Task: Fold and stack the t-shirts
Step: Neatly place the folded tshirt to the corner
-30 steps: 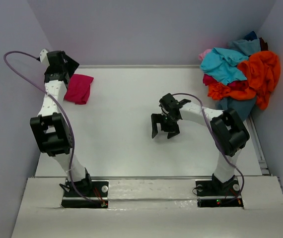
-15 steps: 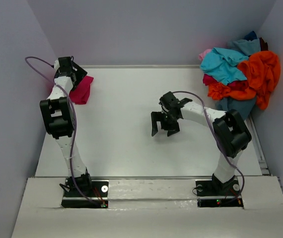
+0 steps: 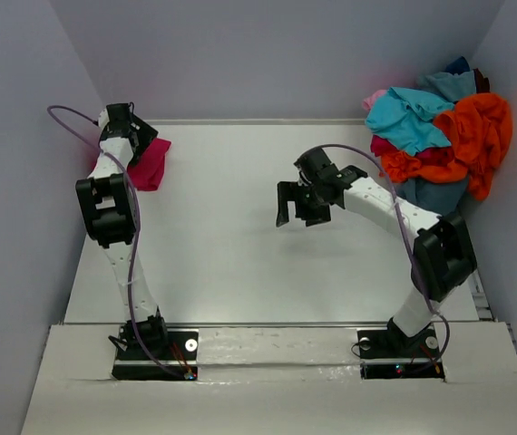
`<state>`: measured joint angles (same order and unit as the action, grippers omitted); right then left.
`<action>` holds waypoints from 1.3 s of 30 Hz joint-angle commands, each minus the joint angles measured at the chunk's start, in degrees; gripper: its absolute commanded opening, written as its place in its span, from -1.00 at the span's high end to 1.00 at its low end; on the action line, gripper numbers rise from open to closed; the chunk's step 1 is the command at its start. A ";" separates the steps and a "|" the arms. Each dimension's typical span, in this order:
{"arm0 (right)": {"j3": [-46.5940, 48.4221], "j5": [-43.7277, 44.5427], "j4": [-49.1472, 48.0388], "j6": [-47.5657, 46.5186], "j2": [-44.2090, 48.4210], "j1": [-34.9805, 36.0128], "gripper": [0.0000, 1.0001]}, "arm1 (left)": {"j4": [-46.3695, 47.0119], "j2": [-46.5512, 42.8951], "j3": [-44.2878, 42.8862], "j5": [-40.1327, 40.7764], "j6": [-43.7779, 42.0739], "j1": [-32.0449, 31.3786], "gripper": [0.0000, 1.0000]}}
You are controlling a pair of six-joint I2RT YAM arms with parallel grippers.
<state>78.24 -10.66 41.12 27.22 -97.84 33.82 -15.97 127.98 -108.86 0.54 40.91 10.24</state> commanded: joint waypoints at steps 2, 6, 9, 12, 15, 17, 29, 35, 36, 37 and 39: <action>4.20 4.15 2.21 -0.15 5.64 0.10 -1.00 | -0.13 -0.10 -0.48 1.75 1.72 1.19 -0.82; 7.01 6.61 4.14 -0.68 6.52 0.10 -1.00 | 0.50 1.91 -1.35 0.87 2.69 1.80 -0.82; 9.73 7.31 5.80 -1.03 6.44 0.10 -1.00 | 0.06 4.10 -3.90 0.43 2.78 1.80 -0.82; 10.97 7.49 6.69 -0.94 6.61 0.10 -1.00 | -0.20 6.30 -6.53 -0.01 2.69 2.32 -0.82; 12.90 7.84 7.83 -0.94 6.70 0.10 -1.00 | -0.82 8.76 -9.17 -0.18 2.69 2.33 -0.82; 14.30 8.28 8.70 -0.94 6.87 0.10 -1.00 | -0.47 10.08 -10.14 -2.90 2.69 2.85 -0.82; 18.44 9.25 11.17 -1.12 6.96 0.10 -1.00 | 4.79 15.01 -14.89 -7.48 3.13 3.38 -0.83; 19.76 10.39 11.26 -1.56 6.35 0.10 -1.00 | 9.47 16.50 -17.16 -10.46 1.99 3.91 -0.84; 20.02 10.39 11.35 -1.56 6.17 0.10 -1.00 | 9.11 16.60 -17.52 -10.73 1.99 3.91 -0.84; 20.20 10.39 11.26 -1.65 6.09 0.10 -1.00 | 8.85 16.42 -17.62 -11.17 2.07 3.91 -0.84; 20.38 10.39 11.09 -1.65 6.17 0.10 -1.00 | 9.81 14.50 -14.99 -11.70 2.25 3.91 -0.84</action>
<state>95.31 -1.48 52.36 26.63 -93.32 33.82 -9.43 143.90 -123.63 -8.71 43.75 13.63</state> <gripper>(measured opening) 0.997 0.920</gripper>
